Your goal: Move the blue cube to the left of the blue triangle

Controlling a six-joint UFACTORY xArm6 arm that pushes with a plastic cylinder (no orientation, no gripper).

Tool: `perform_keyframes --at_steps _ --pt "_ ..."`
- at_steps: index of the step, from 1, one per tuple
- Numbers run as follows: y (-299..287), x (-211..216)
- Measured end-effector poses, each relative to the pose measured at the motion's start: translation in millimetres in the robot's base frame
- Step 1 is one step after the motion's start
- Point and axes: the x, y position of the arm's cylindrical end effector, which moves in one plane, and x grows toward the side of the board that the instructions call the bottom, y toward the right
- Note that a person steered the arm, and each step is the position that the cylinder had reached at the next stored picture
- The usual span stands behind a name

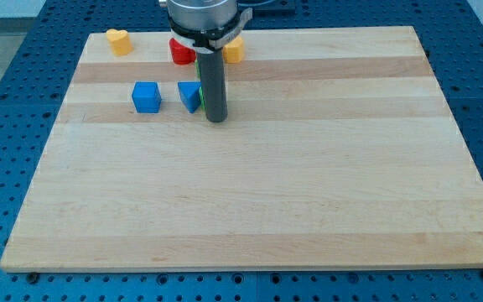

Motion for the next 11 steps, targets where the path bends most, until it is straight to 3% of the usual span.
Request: perform_keyframes --at_steps 3,5,11 --pt "-6 -32" --pt "-19 14" --pt "-179 -2"
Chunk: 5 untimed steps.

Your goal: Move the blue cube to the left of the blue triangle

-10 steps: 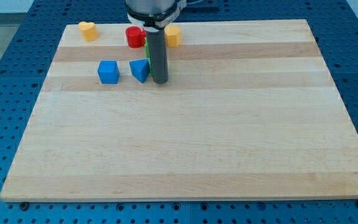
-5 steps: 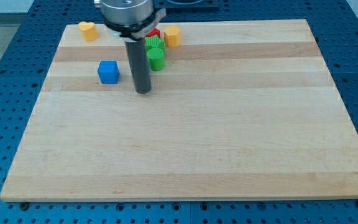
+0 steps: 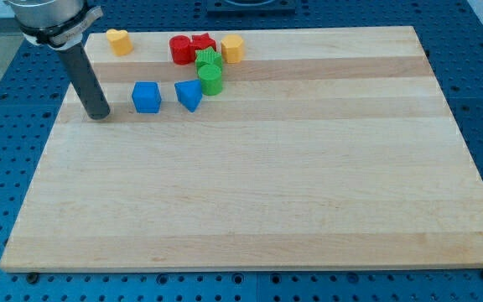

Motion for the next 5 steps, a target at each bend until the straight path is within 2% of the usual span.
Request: perform_keyframes --at_steps 5 --pt "58 -44"
